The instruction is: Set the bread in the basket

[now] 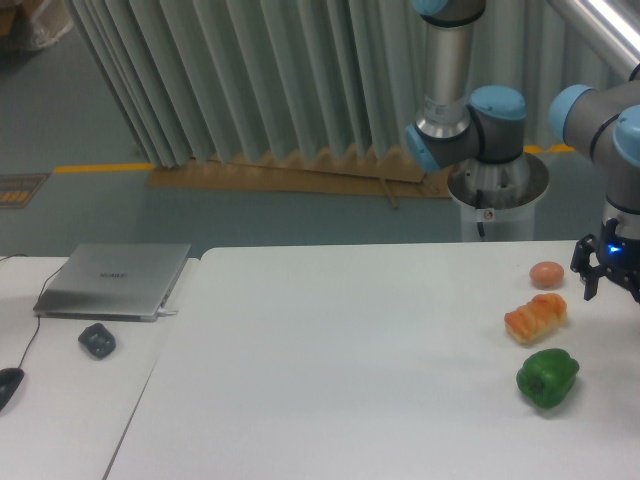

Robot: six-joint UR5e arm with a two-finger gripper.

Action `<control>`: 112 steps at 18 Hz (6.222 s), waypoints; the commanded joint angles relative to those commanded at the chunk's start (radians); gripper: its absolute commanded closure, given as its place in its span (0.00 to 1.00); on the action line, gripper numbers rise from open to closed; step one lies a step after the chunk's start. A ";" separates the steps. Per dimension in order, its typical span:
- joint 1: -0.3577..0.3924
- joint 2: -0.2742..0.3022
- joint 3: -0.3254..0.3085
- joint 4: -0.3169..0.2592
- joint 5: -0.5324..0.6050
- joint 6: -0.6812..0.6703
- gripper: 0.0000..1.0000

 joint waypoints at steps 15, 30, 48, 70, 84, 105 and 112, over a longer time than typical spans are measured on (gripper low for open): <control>-0.036 -0.027 -0.002 -0.072 0.102 0.119 0.00; -0.082 -0.076 0.000 -0.055 0.137 0.004 0.00; -0.133 -0.126 0.011 -0.052 0.210 -0.008 0.00; 0.244 -0.021 0.109 -0.170 0.089 0.507 0.64; 0.419 -0.077 0.118 -0.098 0.088 0.856 0.63; 0.298 -0.021 0.112 -0.190 0.092 0.775 0.00; 0.237 0.004 0.110 -0.235 0.095 0.748 0.00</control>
